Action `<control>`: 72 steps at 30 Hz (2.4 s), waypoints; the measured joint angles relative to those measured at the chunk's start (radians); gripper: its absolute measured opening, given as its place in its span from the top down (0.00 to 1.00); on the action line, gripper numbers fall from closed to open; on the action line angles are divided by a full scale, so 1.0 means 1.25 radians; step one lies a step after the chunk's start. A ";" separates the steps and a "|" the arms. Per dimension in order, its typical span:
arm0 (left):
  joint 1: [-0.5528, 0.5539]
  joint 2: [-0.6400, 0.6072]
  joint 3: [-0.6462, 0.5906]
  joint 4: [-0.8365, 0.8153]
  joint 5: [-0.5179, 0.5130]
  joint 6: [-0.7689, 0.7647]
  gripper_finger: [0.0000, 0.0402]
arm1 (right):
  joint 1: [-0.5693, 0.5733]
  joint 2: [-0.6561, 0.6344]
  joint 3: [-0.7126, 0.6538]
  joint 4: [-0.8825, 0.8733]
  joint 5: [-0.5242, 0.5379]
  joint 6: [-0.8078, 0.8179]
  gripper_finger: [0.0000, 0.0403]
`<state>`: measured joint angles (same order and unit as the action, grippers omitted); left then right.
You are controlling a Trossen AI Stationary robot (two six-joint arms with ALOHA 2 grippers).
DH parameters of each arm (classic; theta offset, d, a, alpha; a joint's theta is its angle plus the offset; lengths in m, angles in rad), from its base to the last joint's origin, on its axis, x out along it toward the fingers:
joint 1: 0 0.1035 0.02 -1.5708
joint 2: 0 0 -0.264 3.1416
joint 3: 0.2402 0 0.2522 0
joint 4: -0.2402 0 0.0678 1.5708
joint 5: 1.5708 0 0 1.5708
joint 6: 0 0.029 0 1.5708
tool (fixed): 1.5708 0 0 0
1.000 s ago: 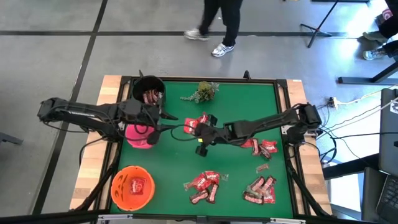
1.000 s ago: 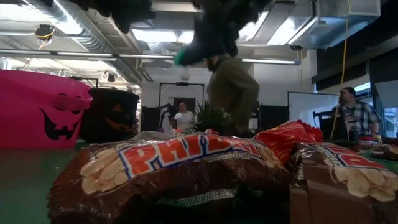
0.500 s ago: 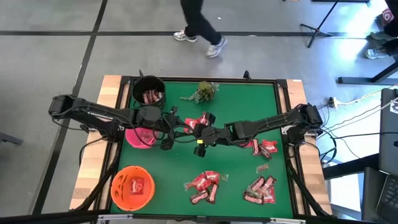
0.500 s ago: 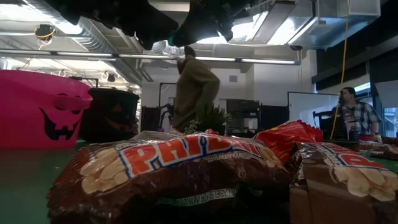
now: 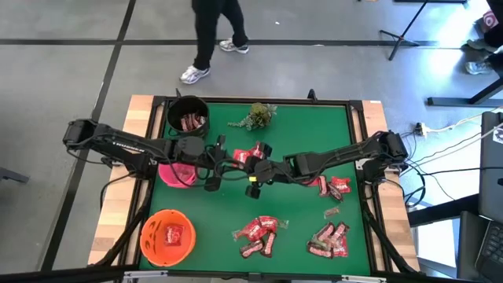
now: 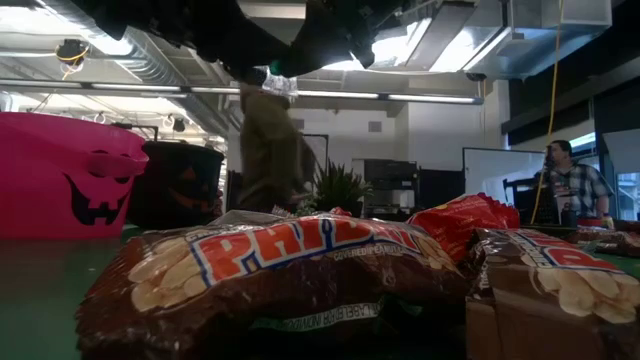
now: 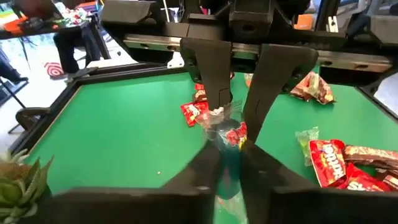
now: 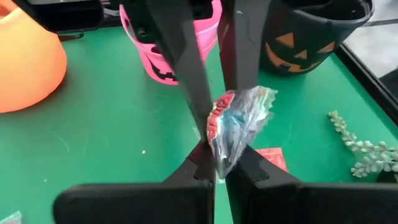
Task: Sort candy
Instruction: Put the blue gummy into the pink bucket
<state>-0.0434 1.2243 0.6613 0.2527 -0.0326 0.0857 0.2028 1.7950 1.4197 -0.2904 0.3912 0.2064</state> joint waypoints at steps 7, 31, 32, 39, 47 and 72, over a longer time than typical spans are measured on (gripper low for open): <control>-0.005 -0.002 0.014 -0.039 -0.010 0.005 0.99 | 0.003 -0.005 0.002 -0.028 -0.020 0.003 0.90; -0.127 -0.223 0.267 -1.175 -0.306 -0.438 1.00 | 0.083 -0.122 0.001 -0.334 0.225 0.101 0.51; -0.136 -0.237 0.251 -1.175 -0.307 -0.459 1.00 | 0.084 -0.122 0.001 -0.334 0.228 0.101 0.51; -0.186 -0.320 0.148 -1.171 -0.323 -0.568 1.00 | 0.084 -0.122 0.001 -0.335 0.232 0.098 0.51; -0.206 -0.348 0.102 -1.153 -0.314 -0.593 1.00 | 0.084 -0.122 0.001 -0.332 0.232 0.098 0.51; -0.205 -0.348 0.090 -1.128 -0.286 -0.598 1.00 | 0.084 -0.122 0.000 -0.325 0.232 0.102 0.51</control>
<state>-0.2996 0.7895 0.7738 -1.1568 -0.3901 -0.6617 0.3073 1.6424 1.4200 -0.6968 0.6811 0.3344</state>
